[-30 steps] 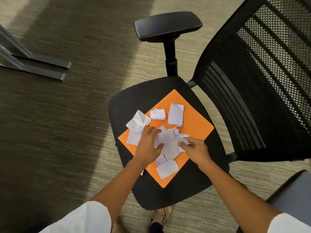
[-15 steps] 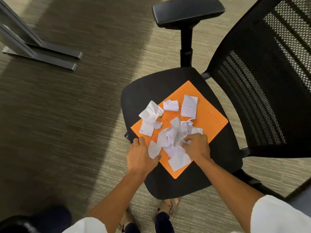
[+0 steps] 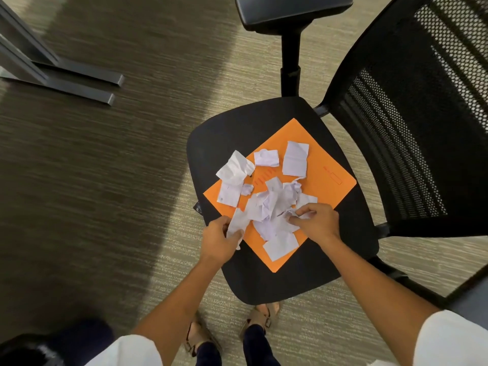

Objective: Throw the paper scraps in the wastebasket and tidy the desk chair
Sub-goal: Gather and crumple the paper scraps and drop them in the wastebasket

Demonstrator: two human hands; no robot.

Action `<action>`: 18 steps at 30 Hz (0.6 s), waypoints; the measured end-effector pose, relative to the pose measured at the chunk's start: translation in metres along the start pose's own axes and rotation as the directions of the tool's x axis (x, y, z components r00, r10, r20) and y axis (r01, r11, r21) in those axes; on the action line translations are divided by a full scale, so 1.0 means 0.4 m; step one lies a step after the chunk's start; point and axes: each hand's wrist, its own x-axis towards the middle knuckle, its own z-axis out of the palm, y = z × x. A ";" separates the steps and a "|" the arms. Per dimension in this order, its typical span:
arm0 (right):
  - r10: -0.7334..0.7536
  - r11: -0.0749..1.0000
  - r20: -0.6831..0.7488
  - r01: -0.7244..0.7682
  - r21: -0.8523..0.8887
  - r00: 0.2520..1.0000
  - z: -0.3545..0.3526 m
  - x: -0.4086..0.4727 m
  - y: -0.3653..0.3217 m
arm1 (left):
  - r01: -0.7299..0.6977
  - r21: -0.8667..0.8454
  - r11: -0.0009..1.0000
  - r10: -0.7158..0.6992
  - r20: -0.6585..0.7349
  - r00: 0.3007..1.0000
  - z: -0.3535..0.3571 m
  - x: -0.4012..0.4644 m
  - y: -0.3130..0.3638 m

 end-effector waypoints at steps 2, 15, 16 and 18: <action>0.039 0.994 0.035 -0.042 0.098 0.999 -0.012 -0.007 -0.004 | -0.027 -0.044 0.999 0.027 -0.010 1.000 -0.018 0.000 -0.009; -0.197 0.916 0.037 0.197 -0.349 0.980 0.047 -0.034 -0.026 | -0.206 0.256 0.944 0.175 0.139 0.975 0.045 0.041 0.103; -0.192 0.919 0.023 0.188 -0.348 0.981 0.048 -0.031 -0.025 | -0.200 0.290 0.936 0.166 0.139 0.976 0.053 0.042 0.104; -0.178 0.935 0.018 0.175 -0.308 0.984 0.044 -0.022 -0.016 | -0.177 0.331 0.927 0.145 0.119 0.982 0.062 0.040 0.103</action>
